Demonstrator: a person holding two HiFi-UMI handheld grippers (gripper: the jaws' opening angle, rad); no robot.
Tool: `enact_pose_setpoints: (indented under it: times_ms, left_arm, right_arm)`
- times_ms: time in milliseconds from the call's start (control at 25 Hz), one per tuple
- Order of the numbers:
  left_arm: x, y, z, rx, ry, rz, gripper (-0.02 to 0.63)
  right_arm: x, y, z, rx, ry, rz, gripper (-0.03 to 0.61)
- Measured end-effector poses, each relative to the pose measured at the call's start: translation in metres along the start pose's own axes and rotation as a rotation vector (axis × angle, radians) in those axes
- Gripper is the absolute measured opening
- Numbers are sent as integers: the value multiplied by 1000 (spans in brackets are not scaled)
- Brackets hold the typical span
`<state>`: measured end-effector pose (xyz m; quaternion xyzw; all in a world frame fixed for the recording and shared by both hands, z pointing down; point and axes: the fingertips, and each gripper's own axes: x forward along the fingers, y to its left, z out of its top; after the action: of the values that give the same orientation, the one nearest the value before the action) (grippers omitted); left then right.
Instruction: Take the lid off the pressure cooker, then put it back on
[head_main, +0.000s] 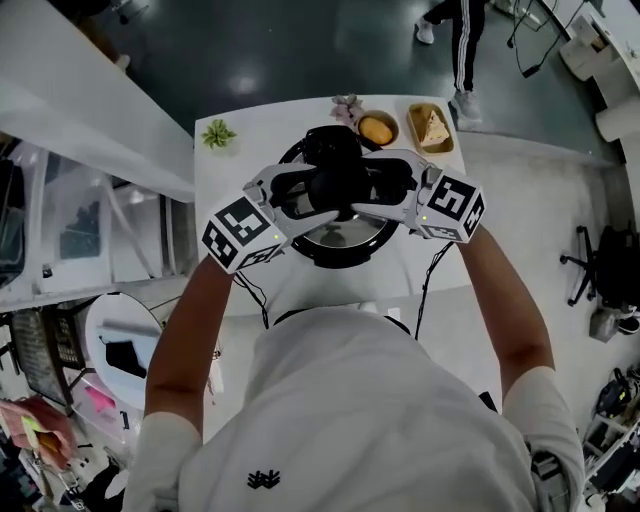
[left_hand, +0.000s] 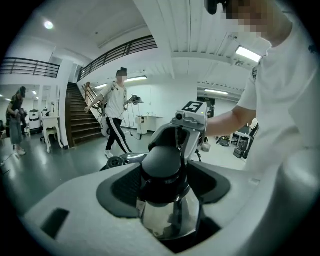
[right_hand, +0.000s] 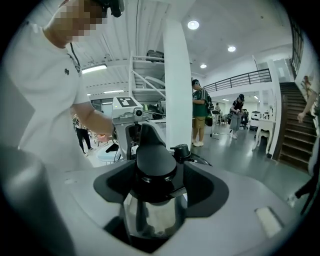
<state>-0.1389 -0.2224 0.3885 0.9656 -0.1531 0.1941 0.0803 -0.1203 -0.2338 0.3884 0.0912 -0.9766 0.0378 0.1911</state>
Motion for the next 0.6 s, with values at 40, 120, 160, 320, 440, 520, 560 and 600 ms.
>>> enact_pose_setpoints:
  times_ms: [40, 120, 160, 320, 440, 520, 560, 600]
  left_arm:
    - [1, 0, -1, 6, 12, -2, 295]
    - [5, 0, -1, 30, 40, -3, 290]
    - [7, 1, -2, 49, 55, -3, 291]
    - [13, 3, -3, 82, 88, -10, 276]
    - [14, 1, -2, 89, 84, -14, 275]
    - [14, 1, -2, 91, 81, -14, 275]
    - [14, 2, -2, 93, 79, -14, 275]
    - [13, 2, -1, 95, 79, -13, 273]
  right_arm:
    - [1, 1, -1, -10, 10, 1, 310]
    - [2, 3, -4, -40, 37, 2, 293]
    - [3, 4, -5, -55, 52, 4, 282]
    - [4, 4, -5, -65, 64, 8, 281]
    - [3, 5, -4, -63, 64, -2, 279]
    - [3, 5, -5, -61, 64, -7, 278]
    - [4, 5, -5, -61, 66, -8, 278]
    - [5, 5, -6, -61, 68, -9, 278]
